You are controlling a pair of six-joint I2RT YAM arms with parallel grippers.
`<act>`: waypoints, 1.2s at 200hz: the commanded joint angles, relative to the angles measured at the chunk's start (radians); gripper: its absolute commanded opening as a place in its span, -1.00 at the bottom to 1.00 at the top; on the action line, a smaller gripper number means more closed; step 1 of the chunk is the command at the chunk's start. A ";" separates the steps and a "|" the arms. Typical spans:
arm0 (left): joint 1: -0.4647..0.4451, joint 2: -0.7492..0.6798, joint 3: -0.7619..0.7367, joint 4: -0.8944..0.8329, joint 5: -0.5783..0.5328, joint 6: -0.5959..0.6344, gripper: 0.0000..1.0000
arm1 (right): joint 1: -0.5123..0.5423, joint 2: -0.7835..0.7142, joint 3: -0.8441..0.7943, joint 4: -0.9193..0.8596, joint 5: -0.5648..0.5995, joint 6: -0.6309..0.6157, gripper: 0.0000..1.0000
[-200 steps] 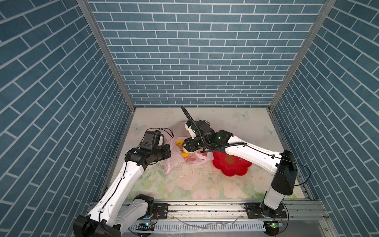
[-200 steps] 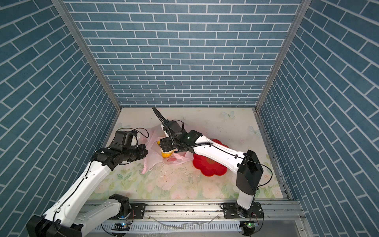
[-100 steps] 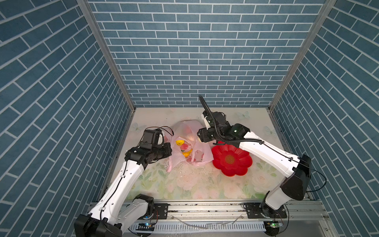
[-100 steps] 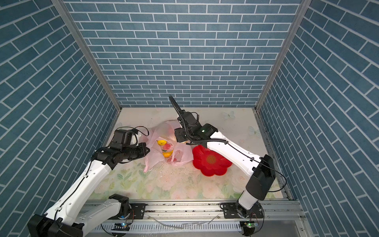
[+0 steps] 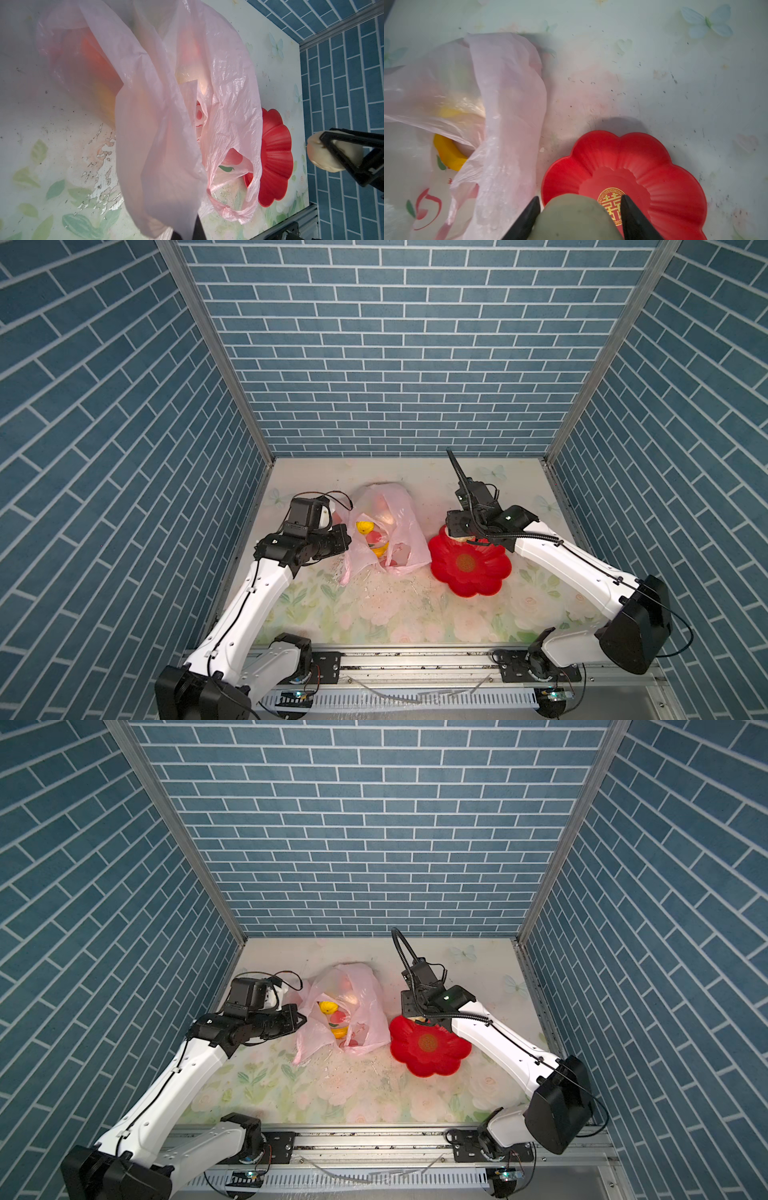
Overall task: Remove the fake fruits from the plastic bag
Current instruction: 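Lift the cream fruit out of the bag with the right gripper toward the red plate, then lower the cream fruit onto the red plate and open the right gripper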
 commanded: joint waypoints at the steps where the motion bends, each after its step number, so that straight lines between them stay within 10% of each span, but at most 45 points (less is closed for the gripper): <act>1: 0.010 0.008 0.033 0.008 0.013 0.021 -0.90 | -0.022 -0.036 -0.081 0.032 0.022 0.069 -0.33; 240: 0.031 0.059 0.071 0.000 0.049 0.046 -0.90 | -0.101 0.165 -0.341 0.302 -0.075 0.174 -0.21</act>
